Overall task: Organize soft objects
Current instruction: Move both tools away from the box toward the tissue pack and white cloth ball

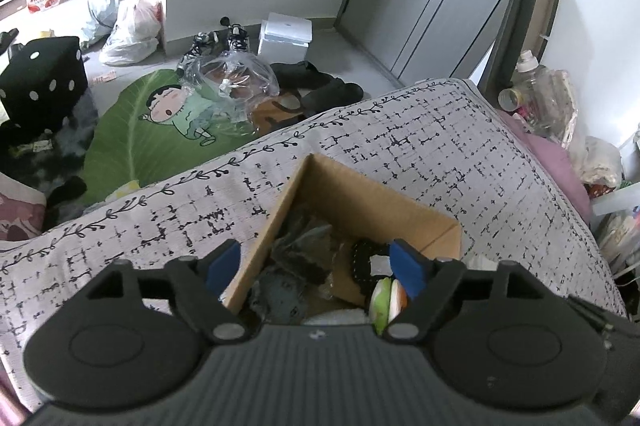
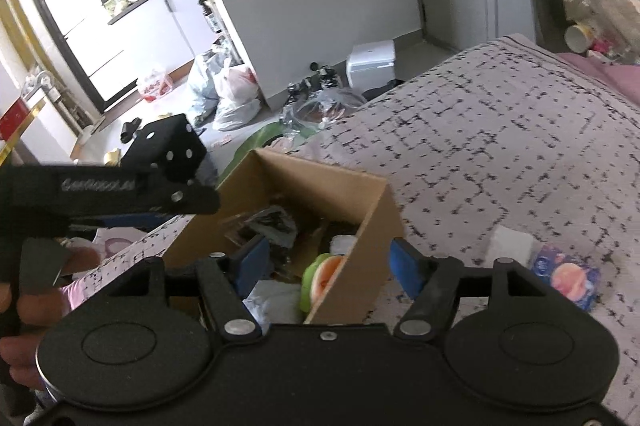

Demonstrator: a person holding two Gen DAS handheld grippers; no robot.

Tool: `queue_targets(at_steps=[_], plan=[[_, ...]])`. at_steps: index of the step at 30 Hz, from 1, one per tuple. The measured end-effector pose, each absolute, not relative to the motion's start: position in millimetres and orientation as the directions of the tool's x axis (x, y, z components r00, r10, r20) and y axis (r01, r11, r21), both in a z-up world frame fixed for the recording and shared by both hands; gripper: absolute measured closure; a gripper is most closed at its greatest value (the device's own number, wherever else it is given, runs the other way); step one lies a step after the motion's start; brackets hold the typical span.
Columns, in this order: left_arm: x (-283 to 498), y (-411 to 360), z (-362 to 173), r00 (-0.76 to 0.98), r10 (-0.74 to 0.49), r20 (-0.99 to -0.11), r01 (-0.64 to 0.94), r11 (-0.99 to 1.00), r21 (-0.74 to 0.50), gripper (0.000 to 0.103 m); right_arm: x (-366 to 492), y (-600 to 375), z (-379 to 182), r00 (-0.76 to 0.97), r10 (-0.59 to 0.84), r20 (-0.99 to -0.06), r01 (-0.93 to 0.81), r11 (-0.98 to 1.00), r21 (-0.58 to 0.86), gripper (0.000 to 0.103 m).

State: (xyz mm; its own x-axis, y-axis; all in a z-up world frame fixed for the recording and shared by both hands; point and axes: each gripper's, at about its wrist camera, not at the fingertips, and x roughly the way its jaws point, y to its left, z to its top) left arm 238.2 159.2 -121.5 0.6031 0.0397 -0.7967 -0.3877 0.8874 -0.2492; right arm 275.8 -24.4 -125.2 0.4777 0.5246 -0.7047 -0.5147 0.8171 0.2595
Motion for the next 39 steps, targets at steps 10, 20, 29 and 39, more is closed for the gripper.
queue_targets(at_steps=[10,20,29,39], plan=[[231,143,-109,0.614,0.053,-0.788,-0.375,0.898,-0.232,0.009,278,-59,-108,0.515,0.512,-0.687,-0.466,0.841,0.276,0.022],[220,121,-94,0.649,0.08,-0.756,-0.365,0.905,-0.218,0.0,272,-82,-97,0.549,0.505,-0.666,-0.446,0.851,0.277,0.005],[209,102,-86,0.661,0.103,-0.743,-0.37,0.907,-0.203,0.0,264,-98,-90,0.574,0.495,-0.653,-0.446,0.857,0.258,0.0],[193,74,-78,0.652,0.123,-0.748,-0.374,0.91,-0.177,0.0,253,-123,-83,0.585,0.486,-0.649,-0.436,0.863,0.253,0.0]])
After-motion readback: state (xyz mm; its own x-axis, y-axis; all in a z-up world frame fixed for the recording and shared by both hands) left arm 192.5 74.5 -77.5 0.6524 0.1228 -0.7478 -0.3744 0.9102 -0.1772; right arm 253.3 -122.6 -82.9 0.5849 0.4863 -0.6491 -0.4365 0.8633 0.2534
